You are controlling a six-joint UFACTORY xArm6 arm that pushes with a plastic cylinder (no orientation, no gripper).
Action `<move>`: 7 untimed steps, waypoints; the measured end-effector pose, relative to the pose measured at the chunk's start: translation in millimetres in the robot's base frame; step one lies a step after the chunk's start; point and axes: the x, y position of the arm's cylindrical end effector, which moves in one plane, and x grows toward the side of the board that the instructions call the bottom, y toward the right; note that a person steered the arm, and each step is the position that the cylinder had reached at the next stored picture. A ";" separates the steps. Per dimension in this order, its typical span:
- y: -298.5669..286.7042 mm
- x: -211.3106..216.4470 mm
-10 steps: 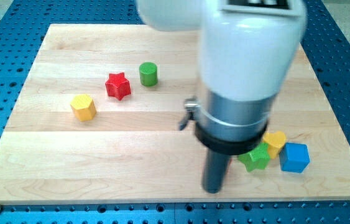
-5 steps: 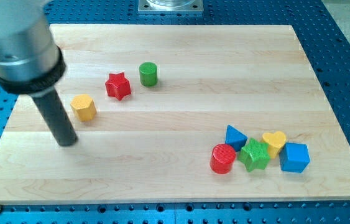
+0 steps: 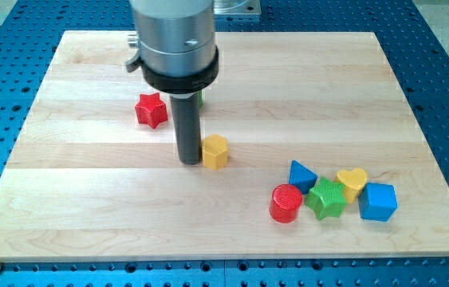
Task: Move the triangle red circle and hexagon into the group of blocks
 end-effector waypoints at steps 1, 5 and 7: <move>5.0 -9.8; 93.4 24.1; -27.7 -9.9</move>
